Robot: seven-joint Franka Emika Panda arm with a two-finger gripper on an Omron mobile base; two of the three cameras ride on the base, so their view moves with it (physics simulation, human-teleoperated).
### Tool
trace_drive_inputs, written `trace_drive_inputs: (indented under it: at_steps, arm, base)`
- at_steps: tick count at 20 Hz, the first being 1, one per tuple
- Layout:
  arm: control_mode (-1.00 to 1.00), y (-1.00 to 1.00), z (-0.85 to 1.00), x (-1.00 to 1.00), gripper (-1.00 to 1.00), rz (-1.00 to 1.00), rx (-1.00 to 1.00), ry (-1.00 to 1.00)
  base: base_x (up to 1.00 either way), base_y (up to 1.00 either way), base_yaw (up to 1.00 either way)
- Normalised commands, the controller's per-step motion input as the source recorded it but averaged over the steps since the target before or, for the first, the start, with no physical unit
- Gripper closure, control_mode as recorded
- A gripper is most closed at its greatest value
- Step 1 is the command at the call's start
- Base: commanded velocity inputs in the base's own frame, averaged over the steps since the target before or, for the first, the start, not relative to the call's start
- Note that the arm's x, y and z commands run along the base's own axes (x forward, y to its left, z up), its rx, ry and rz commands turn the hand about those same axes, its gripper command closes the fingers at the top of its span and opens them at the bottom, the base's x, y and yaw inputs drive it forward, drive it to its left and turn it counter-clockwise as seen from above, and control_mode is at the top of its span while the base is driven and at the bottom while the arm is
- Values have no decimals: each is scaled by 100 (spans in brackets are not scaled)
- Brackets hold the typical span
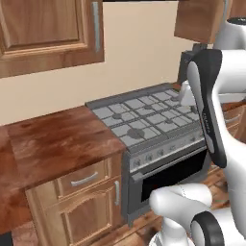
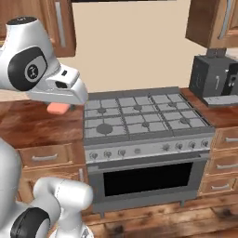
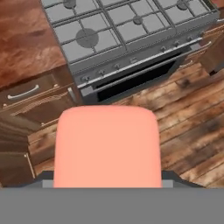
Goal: Pick up the bar soap and sponge from the sink, and place them back in the shelves.
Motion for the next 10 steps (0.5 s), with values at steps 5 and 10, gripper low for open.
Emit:
trace_drive_inputs:
  at_steps: [5, 10]
  arm:
    - [100, 0, 0, 0, 100, 0, 0, 0]
    - [100, 0, 0, 0, 100, 0, 0, 0]
  base:
    - [0, 0, -69]
    - [0, -3, -68]
